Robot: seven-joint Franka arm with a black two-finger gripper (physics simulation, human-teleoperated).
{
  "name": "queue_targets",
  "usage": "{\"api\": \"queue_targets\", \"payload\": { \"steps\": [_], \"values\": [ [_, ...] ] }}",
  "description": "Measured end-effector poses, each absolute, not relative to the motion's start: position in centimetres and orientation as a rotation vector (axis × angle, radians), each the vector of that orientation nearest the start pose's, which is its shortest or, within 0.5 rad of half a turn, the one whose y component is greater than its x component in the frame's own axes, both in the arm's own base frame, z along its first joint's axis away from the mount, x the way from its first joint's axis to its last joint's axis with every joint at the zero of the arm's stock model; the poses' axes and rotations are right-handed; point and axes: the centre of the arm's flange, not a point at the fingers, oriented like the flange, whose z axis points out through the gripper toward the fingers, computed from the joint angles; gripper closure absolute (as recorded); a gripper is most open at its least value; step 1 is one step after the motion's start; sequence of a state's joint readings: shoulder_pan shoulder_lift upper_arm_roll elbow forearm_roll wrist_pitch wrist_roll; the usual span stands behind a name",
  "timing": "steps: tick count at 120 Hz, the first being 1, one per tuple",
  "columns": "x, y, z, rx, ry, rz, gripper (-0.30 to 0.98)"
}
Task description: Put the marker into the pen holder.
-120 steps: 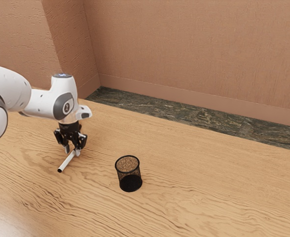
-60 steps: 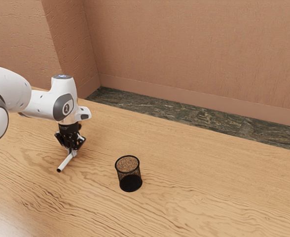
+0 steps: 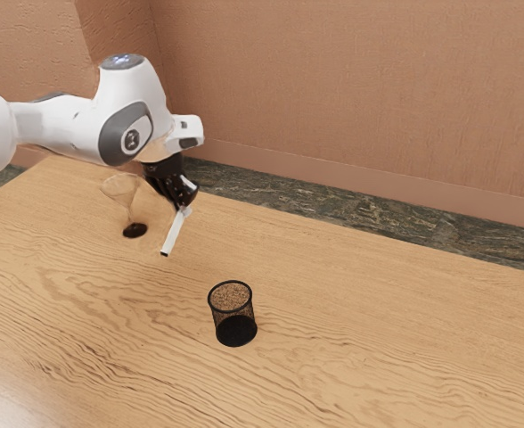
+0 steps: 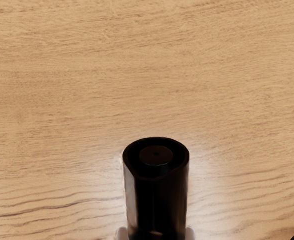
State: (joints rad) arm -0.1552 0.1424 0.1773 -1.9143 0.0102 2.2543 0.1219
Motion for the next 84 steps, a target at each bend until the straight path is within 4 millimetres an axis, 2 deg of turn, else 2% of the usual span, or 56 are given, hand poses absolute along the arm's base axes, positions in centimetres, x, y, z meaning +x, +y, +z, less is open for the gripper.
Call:
{"api": "queue_targets", "payload": {
  "steps": [21, 39, 60, 84],
  "values": [
    [62.5, -3.2, 43.3, -3.06, 0.255, -0.41, 0.79],
    [62.4, -7.1, 43.4, -3.053, 0.323, -0.499, 0.79],
    [62.4, -7.9, 41.8, -3.054, 0.306, -0.528, 0.79],
    [60.6, -10.2, 42.1, -3.065, 0.334, -0.552, 0.77]
  ]
}}
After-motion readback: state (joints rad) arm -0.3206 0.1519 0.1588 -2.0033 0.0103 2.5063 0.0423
